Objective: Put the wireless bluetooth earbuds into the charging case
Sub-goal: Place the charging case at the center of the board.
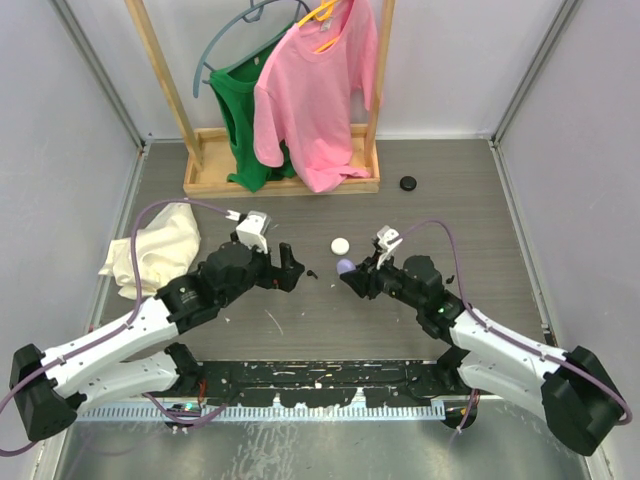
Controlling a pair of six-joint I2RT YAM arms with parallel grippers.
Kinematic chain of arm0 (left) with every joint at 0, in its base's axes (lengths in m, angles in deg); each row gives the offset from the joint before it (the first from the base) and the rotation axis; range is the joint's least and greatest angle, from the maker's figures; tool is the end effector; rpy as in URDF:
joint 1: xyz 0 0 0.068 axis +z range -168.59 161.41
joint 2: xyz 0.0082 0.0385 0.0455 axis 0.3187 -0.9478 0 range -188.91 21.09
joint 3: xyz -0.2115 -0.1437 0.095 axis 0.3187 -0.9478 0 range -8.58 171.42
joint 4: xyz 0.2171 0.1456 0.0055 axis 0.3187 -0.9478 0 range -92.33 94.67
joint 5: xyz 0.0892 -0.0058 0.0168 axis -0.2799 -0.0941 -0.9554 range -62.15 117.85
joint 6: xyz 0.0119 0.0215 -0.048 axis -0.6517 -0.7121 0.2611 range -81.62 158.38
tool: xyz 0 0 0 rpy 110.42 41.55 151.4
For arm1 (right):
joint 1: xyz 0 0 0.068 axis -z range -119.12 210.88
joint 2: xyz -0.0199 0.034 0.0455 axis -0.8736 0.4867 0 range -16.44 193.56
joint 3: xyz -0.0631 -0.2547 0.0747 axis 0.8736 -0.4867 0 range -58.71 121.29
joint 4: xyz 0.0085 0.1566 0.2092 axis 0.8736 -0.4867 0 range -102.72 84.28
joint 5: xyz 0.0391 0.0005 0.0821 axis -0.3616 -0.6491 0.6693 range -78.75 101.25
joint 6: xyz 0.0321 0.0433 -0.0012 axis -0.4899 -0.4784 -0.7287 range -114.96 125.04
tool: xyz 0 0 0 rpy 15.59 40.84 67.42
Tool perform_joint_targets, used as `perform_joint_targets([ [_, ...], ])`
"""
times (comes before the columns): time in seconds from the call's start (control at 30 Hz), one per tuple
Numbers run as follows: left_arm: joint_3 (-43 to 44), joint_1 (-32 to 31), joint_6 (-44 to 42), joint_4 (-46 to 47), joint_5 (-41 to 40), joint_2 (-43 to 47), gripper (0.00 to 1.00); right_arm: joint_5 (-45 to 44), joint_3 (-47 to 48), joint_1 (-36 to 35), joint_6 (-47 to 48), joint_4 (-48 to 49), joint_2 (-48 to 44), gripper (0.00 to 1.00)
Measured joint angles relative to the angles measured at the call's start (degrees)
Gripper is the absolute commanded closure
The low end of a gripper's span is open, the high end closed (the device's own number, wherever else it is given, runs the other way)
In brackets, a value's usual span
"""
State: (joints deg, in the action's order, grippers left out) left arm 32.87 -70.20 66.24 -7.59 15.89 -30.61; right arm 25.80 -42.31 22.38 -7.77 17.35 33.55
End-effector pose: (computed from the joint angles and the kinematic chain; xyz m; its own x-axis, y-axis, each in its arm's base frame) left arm 0.1354 -0.1591 0.2944 -0.5128 -0.0888 -0.8539 0.4618 0.8100 -0.3616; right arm 0.1465 0.1278 0.2103 -0.3158 0.0231 -0.9485 -0.7442 0.6141 0.2627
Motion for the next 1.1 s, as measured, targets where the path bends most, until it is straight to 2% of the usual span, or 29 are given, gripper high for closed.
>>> perform_joint_targets([
  [0.07,-0.8,0.0,-0.6,-1.6,-4.6,0.0,0.0,-1.9,1.3,0.0,-0.9,-2.2,2.5,0.99],
  [0.2,-3.2,0.4,-1.8,-3.0,-11.2,0.2,0.02,-5.4,3.2,1.3,-2.4,-6.6,6.3,0.99],
  [0.4,-7.0,0.7,-3.0,-2.4,-17.0,-0.2,0.02,-8.0,4.0,9.6,-5.8,-11.6,9.5,0.97],
  [0.9,-12.4,0.8,-3.3,2.3,-22.8,1.2,0.02,-8.0,3.5,35.3,-13.0,-17.9,7.8,0.93],
  [1.1,-13.4,0.8,-3.3,3.1,-23.4,2.4,0.02,-6.1,3.7,44.3,-13.4,-17.9,12.6,0.89],
])
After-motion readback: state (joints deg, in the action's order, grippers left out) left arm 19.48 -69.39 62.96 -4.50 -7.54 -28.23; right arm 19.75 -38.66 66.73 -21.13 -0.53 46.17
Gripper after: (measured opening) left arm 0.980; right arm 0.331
